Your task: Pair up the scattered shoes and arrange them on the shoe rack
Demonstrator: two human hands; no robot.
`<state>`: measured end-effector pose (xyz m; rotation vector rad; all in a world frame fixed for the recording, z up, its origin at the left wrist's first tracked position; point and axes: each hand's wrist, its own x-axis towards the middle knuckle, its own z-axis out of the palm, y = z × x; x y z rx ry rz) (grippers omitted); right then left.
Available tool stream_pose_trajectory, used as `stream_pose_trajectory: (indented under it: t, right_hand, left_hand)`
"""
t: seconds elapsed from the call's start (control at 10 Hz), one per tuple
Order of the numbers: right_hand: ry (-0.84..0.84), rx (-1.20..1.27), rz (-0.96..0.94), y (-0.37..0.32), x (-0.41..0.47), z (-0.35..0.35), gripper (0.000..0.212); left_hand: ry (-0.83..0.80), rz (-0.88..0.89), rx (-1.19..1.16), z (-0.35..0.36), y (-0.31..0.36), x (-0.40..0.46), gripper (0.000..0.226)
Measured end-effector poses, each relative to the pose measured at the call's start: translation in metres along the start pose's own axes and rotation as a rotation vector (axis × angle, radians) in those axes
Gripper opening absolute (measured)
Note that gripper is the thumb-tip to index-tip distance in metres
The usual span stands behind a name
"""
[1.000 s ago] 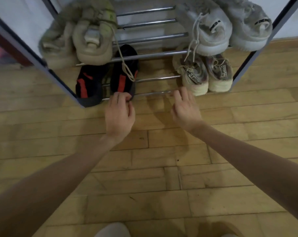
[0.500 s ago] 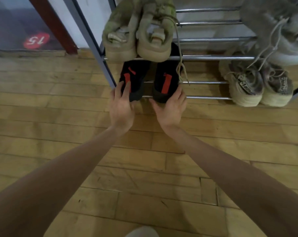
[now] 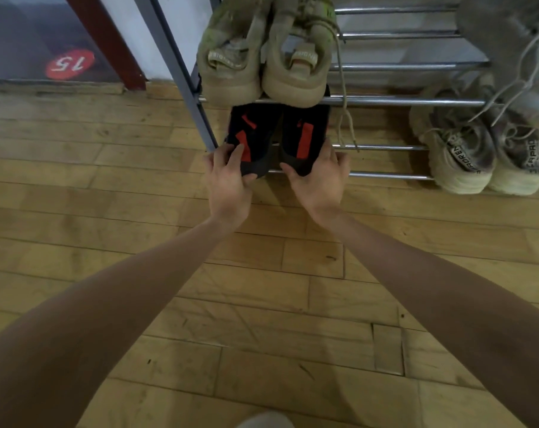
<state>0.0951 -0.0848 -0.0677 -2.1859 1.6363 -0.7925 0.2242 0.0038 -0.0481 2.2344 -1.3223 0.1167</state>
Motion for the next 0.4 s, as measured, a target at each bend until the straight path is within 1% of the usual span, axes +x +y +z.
stream_pose_trajectory:
  t: [0.1, 0.3, 0.4]
  right_hand:
    - [-0.062, -0.008, -0.026, 0.004, -0.002, -0.003, 0.091]
    - [-0.264, -0.052, -0.200, 0.028, -0.027, -0.042, 0.084]
    - [-0.427, -0.102, -0.140, 0.034, -0.042, -0.070, 0.082]
  left_hand:
    - [0.007, -0.007, -0.018, 0.001, 0.002, -0.004, 0.054]
    - [0.018, 0.028, -0.068, -0.002, -0.014, -0.011, 0.050]
    - [-0.131, -0.029, -0.030, -0.022, -0.009, -0.022, 0.049]
